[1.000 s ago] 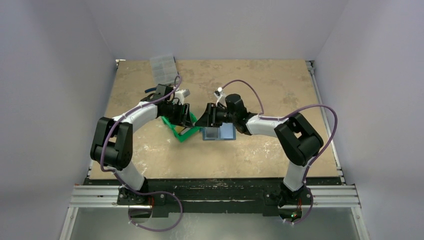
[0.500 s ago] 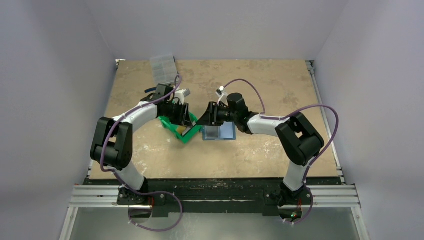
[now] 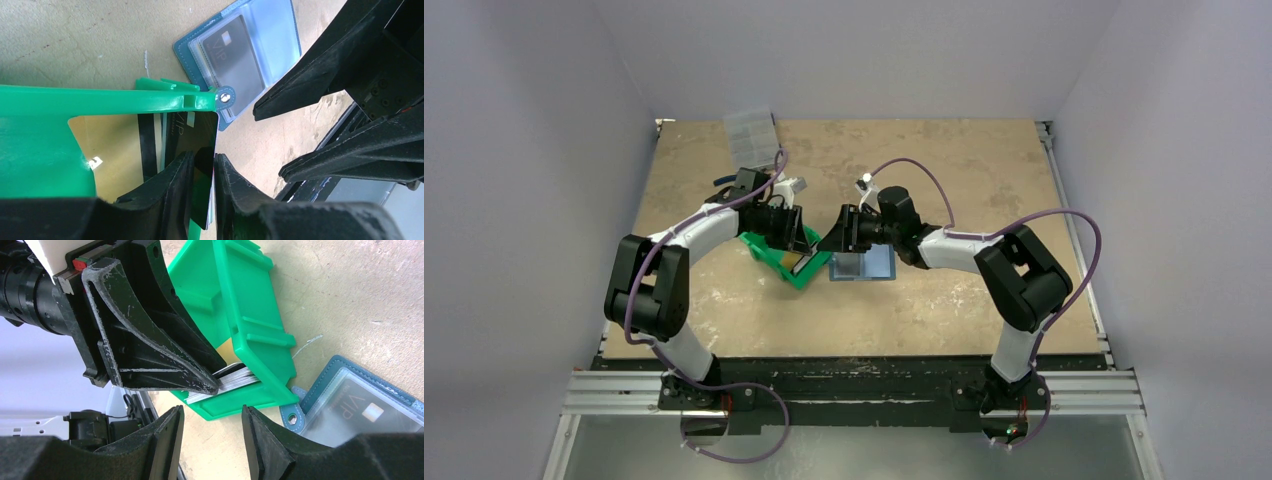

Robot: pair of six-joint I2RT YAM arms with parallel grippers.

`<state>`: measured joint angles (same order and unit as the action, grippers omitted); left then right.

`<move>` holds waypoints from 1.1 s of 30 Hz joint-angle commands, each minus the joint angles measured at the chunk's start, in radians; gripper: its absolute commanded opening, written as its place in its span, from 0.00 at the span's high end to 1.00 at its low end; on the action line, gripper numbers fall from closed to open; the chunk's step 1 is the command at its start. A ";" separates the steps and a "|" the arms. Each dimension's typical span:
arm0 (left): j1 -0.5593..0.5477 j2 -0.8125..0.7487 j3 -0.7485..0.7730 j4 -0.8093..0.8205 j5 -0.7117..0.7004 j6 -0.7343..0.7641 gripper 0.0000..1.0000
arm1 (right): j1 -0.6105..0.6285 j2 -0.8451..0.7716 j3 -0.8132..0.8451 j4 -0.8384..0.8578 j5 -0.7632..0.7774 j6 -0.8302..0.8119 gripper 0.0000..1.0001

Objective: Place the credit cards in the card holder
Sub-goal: Pick up the credit card from the storage box.

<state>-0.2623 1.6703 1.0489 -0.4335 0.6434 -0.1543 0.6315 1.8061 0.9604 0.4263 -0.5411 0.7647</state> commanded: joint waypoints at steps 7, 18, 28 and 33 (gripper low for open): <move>0.001 -0.057 -0.003 0.032 0.048 -0.007 0.89 | -0.004 -0.049 -0.008 0.017 -0.006 -0.024 0.46; 0.001 -0.132 0.136 -0.162 -0.294 0.033 1.00 | -0.007 -0.059 -0.002 -0.023 0.006 -0.048 0.47; 0.001 -0.276 0.133 -0.174 -0.491 -0.056 1.00 | 0.008 -0.129 -0.059 -0.136 0.075 -0.175 0.43; 0.002 -0.395 0.147 -0.172 -0.562 -0.101 1.00 | 0.061 -0.096 -0.105 -0.055 0.054 -0.132 0.41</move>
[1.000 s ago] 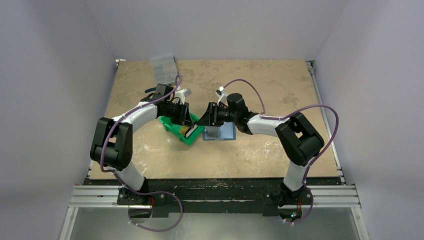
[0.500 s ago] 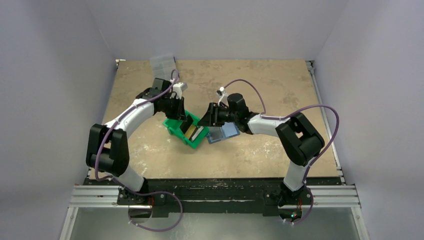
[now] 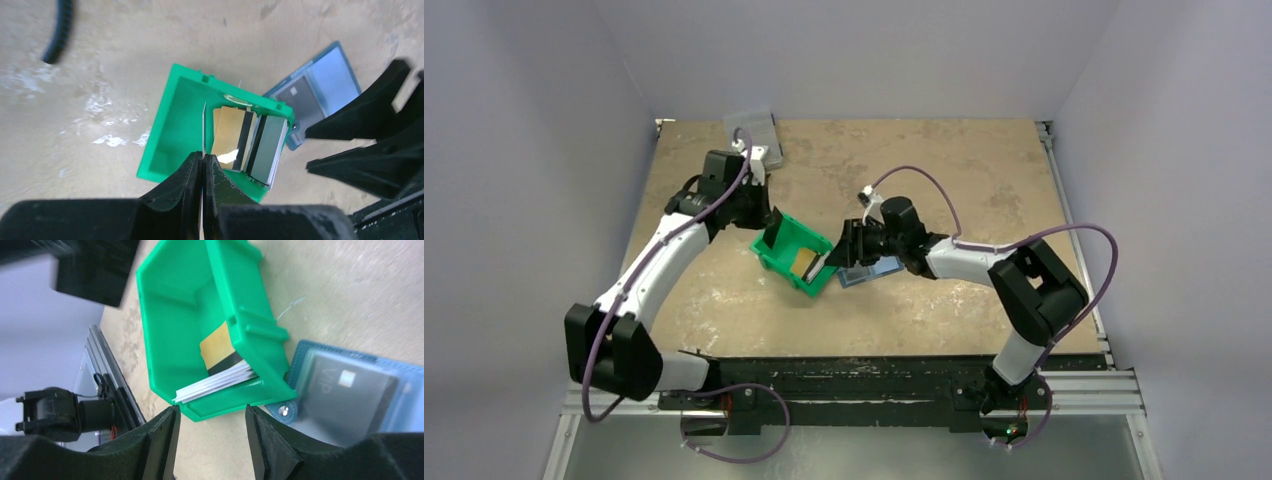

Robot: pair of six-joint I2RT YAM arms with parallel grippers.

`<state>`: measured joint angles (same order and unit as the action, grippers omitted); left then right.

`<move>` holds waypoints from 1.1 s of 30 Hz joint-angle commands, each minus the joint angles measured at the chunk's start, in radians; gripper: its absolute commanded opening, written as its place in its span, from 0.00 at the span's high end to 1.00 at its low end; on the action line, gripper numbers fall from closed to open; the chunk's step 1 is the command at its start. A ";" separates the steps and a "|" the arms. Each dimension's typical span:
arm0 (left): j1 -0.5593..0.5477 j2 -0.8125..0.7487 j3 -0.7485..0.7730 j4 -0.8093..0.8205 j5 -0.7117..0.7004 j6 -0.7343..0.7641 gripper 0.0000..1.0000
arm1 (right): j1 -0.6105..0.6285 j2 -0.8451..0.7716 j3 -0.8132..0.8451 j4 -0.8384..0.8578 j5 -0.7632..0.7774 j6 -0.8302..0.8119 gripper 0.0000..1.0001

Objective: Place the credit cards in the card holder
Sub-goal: Pick up the credit card from the storage box.

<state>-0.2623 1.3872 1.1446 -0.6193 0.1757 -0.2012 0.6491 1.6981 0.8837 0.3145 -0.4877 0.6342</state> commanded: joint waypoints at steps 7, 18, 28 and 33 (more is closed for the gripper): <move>0.001 -0.243 0.065 -0.026 -0.073 -0.088 1.00 | 0.116 0.143 0.103 0.113 -0.016 0.046 0.41; 0.001 -0.371 0.033 -0.076 -0.057 -0.145 1.00 | 0.193 0.315 0.359 0.147 -0.075 0.143 0.42; 0.001 -0.420 -0.145 0.217 0.146 -0.329 1.00 | 0.074 0.049 0.163 -0.026 -0.017 -0.038 0.37; -0.001 -0.435 -0.333 0.621 0.317 -0.541 1.00 | -0.052 -0.117 -0.031 0.128 -0.169 0.034 0.36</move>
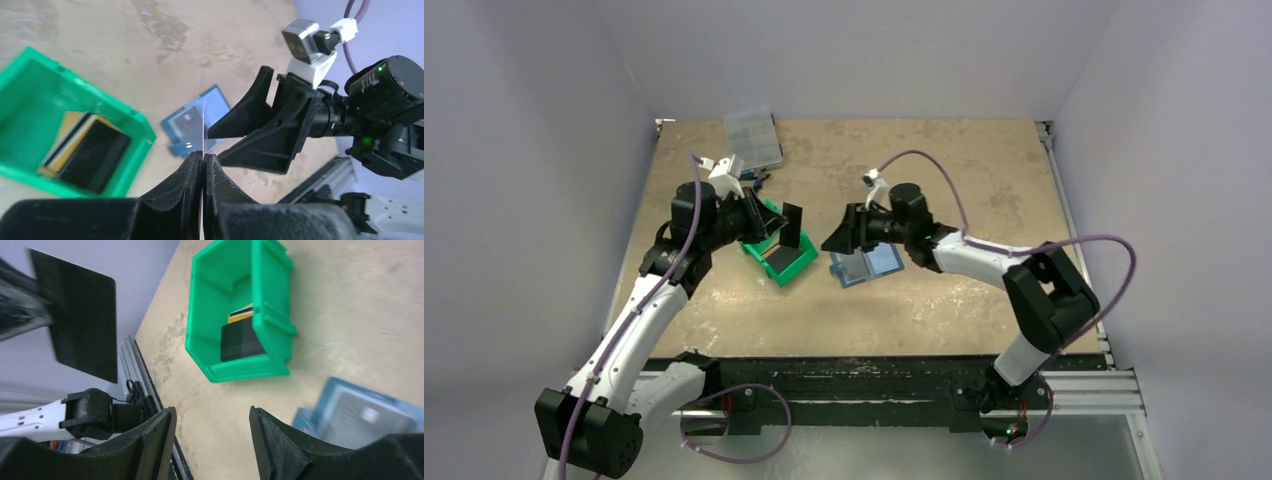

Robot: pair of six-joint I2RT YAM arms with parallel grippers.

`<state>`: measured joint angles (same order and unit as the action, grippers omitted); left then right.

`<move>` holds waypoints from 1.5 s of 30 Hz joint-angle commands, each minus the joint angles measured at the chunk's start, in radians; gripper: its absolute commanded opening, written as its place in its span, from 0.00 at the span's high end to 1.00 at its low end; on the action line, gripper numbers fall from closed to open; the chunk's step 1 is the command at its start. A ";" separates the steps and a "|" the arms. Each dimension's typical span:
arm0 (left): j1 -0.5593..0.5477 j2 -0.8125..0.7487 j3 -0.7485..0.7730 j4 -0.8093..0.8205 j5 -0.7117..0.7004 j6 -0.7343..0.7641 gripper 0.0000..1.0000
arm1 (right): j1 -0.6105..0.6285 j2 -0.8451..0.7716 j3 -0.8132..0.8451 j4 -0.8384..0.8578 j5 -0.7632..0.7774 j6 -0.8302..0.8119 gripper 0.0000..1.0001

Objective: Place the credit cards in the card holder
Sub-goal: Pick up the credit card from the storage box, then insert the credit card into the card holder.

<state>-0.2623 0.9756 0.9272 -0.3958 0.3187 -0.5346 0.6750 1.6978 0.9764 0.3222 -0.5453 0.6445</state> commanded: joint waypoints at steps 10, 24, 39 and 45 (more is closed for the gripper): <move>-0.201 -0.065 -0.492 1.116 -0.072 -0.551 1.00 | -0.117 -0.249 -0.365 0.694 -0.174 0.537 0.38; -0.305 -0.037 -0.647 1.403 -0.261 -0.614 1.00 | -0.119 -0.156 -0.452 1.083 -0.136 0.809 0.66; -0.374 0.084 -0.620 1.407 -0.280 -0.582 1.00 | -0.170 -0.074 -0.475 1.236 -0.157 0.867 1.00; -0.373 0.048 -0.403 0.640 -0.440 -0.484 0.53 | -0.346 -0.257 -0.467 0.417 -0.154 0.379 1.00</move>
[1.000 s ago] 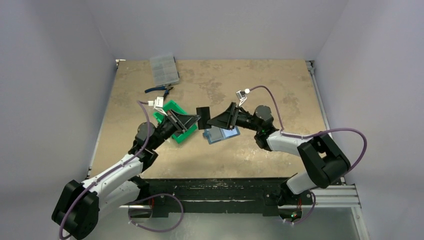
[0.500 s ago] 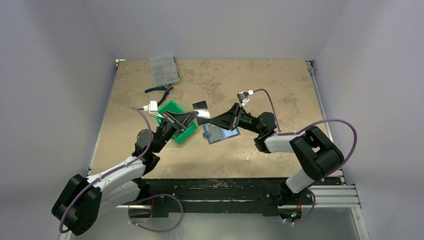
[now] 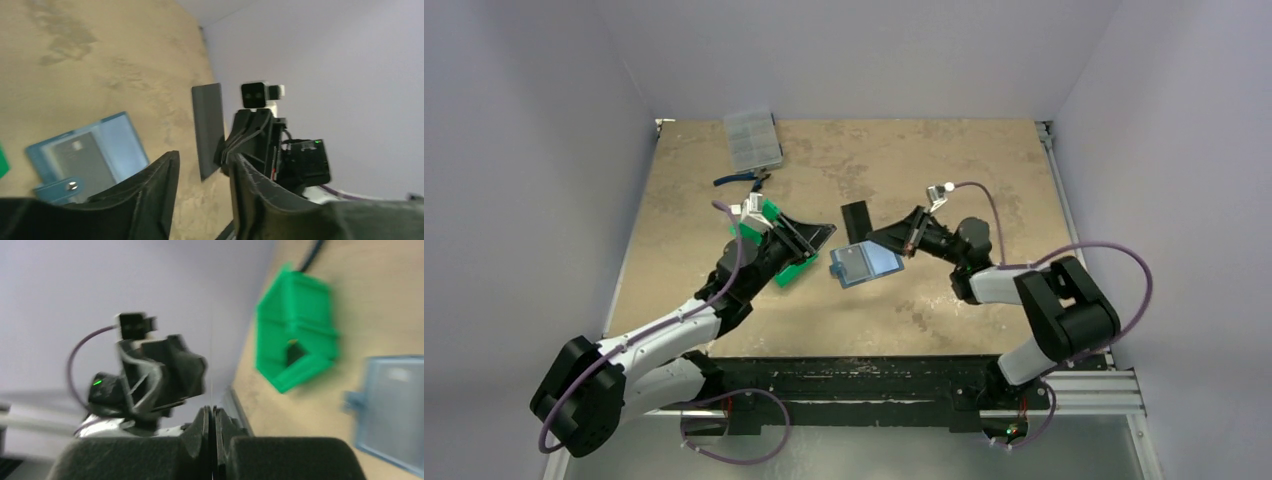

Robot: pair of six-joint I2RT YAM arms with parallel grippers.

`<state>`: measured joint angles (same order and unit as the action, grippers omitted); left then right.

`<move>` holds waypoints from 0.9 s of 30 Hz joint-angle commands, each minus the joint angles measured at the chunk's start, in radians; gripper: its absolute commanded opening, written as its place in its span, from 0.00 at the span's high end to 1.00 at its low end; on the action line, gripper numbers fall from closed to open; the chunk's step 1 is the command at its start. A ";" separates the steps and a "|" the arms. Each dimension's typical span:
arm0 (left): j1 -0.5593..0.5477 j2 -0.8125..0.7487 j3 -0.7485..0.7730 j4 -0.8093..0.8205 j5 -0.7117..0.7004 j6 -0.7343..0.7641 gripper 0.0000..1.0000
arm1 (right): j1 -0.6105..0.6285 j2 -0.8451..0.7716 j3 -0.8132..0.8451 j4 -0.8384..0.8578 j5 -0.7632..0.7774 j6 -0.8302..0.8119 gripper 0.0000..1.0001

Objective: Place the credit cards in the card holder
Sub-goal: Insert the credit card into the card holder.

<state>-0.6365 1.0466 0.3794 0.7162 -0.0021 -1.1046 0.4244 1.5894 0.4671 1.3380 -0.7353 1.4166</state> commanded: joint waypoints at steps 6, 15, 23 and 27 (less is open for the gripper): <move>-0.002 0.129 0.271 -0.573 -0.001 0.181 0.45 | -0.092 -0.251 0.234 -1.348 0.392 -0.897 1.00; -0.110 0.575 0.536 -0.601 0.191 0.341 0.82 | -0.094 -0.147 0.279 -1.454 0.123 -1.020 1.00; -0.112 0.688 0.552 -0.678 0.100 0.380 0.97 | -0.112 -0.095 0.247 -1.397 0.019 -0.996 1.00; -0.112 0.679 0.514 -0.669 0.050 0.374 1.00 | -0.125 -0.094 0.234 -1.375 0.008 -0.987 1.00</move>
<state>-0.7521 1.7374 0.9115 0.0437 0.1051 -0.7574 0.3130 1.4963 0.7174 -0.0799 -0.6762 0.4400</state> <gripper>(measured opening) 0.038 0.024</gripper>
